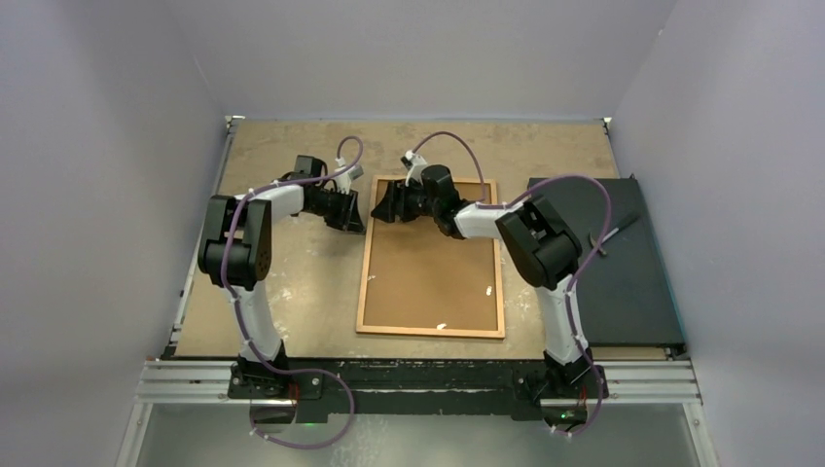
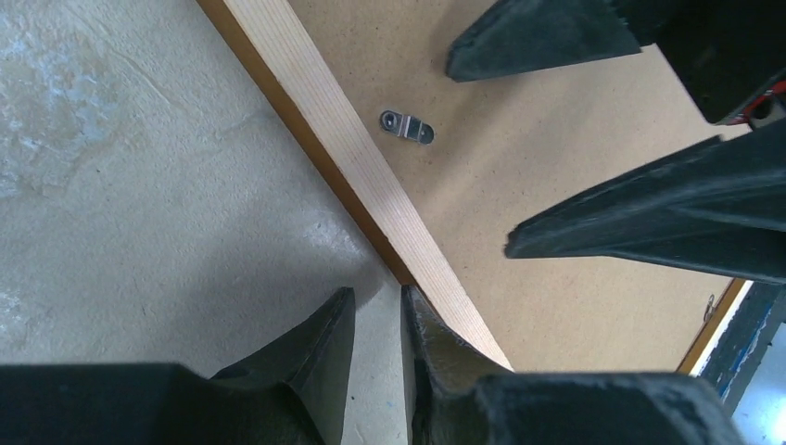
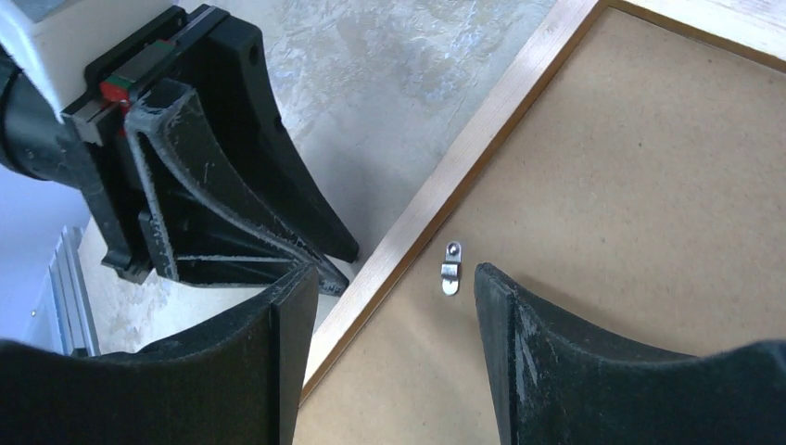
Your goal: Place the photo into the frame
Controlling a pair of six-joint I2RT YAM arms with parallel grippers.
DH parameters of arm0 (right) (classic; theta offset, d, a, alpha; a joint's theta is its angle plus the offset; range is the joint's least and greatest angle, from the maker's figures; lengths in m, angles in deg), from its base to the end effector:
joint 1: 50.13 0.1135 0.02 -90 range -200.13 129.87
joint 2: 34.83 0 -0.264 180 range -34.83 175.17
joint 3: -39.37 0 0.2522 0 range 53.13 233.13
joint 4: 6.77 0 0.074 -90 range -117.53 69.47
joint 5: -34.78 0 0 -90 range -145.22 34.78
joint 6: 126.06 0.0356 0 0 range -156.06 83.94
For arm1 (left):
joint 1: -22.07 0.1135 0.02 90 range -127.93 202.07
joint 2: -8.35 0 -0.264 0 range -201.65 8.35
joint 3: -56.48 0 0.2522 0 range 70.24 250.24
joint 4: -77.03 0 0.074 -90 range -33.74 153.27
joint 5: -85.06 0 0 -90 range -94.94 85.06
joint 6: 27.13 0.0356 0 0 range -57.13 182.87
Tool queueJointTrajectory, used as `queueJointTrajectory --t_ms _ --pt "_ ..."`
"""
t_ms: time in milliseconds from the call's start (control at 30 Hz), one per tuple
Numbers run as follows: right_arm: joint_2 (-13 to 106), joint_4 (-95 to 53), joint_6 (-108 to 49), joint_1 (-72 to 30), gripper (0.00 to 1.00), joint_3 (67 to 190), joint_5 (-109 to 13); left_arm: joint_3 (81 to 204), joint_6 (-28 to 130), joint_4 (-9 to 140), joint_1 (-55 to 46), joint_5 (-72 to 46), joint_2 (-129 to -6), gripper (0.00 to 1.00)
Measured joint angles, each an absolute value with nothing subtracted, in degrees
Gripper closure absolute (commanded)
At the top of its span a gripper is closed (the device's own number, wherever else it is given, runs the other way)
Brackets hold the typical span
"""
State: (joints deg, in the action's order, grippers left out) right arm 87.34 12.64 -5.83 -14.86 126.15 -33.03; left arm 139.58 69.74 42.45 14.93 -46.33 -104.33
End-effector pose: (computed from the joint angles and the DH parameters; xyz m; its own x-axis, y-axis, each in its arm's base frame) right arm 0.3751 0.2818 0.1615 -0.6126 0.1377 -0.7783 -0.6049 0.5521 0.5739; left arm 0.3791 -0.0712 0.1420 -0.8413 0.1958 -0.5039 0.4833 0.6901 -0.5387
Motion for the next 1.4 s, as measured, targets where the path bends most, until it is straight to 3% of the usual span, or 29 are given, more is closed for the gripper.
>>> queueJointTrajectory --t_ms 367,1400 --pt "92.4 8.1 -8.9 -14.9 0.37 133.2 -28.9 139.6 69.4 43.1 14.9 -46.3 -104.6 0.81" --pt "94.7 4.4 -15.2 -15.8 0.48 136.9 -22.2 139.5 69.4 43.1 14.9 -45.7 -104.6 0.89"
